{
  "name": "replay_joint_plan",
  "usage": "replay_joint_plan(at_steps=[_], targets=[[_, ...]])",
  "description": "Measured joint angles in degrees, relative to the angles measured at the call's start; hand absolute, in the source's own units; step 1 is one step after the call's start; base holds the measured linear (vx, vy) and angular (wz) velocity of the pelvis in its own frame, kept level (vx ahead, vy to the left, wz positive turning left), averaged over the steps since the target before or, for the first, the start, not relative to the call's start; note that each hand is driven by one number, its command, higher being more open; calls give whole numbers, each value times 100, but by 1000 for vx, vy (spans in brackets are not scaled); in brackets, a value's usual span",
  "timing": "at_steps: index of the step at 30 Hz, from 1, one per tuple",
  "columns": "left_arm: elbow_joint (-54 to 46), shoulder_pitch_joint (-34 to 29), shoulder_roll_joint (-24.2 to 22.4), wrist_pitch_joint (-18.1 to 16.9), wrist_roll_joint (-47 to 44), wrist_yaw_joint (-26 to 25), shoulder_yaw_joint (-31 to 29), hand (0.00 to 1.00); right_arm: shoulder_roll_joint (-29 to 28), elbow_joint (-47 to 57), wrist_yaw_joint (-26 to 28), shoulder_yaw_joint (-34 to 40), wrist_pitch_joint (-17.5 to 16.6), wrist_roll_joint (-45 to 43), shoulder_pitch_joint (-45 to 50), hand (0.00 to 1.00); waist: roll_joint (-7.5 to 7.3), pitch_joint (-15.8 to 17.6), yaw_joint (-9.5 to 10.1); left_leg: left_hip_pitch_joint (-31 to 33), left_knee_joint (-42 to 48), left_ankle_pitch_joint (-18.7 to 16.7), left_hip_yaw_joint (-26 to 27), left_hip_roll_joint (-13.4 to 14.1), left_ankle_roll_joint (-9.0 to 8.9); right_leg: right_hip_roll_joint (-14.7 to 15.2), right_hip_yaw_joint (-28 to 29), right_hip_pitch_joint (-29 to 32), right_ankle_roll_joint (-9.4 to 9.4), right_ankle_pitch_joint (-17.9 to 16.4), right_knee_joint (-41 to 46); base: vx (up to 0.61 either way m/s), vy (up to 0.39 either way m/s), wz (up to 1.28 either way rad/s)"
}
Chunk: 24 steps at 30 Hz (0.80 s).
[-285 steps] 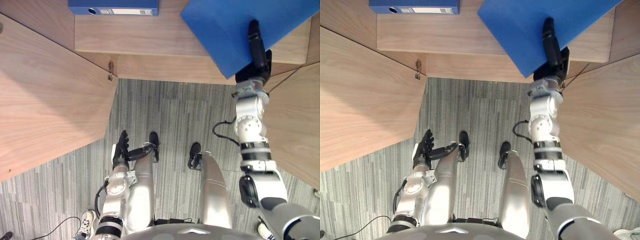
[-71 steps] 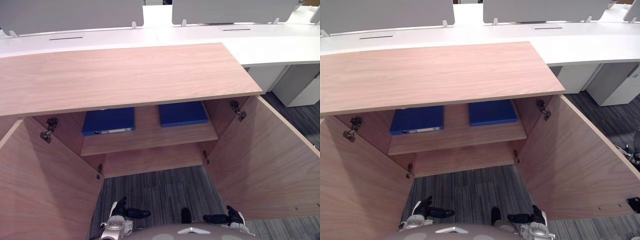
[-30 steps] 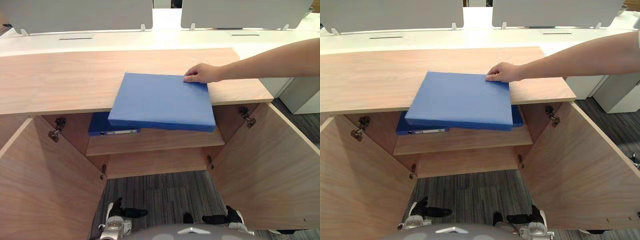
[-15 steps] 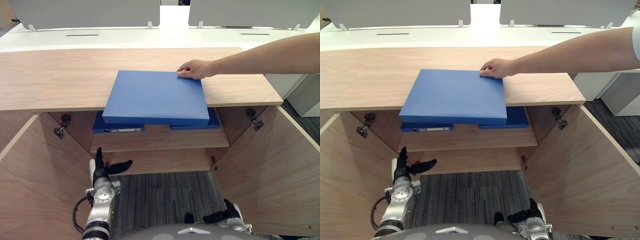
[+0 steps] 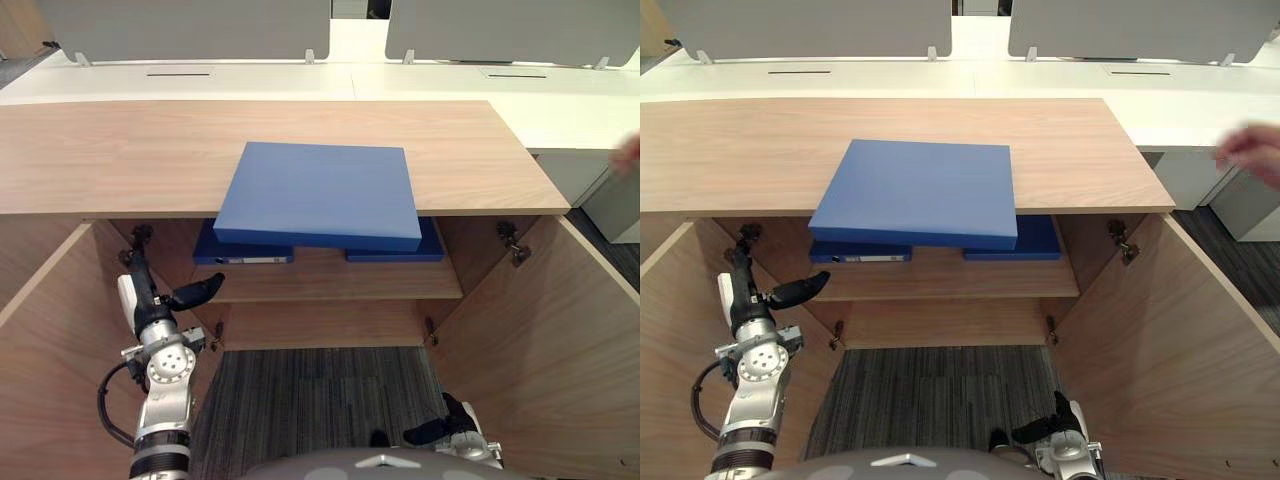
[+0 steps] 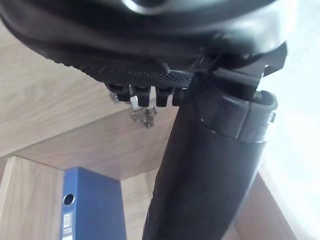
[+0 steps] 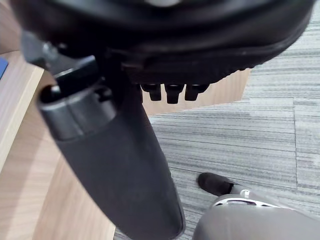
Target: Walk over to the cabinet, pick up the folder, carry it to the office cabinet, place the folder inside the office cabinet, then close the office cabinet door
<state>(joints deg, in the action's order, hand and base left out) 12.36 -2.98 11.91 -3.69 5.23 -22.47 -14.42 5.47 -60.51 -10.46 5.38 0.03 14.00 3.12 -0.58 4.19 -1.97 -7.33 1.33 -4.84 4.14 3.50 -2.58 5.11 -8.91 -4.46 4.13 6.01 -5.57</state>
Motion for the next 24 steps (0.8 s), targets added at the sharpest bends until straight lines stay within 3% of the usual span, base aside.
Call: replay_joint_plan(at_steps=[24], targets=[[-459, -210, -56, -15, 1, 392, 393, 100, 48, -34, 178, -219, 123, 191, 69, 100, -14, -66, 21, -432, -74, 19, -18, 17, -4, -15, -17, -440, -27, -24, -1, -14, 6, 0]])
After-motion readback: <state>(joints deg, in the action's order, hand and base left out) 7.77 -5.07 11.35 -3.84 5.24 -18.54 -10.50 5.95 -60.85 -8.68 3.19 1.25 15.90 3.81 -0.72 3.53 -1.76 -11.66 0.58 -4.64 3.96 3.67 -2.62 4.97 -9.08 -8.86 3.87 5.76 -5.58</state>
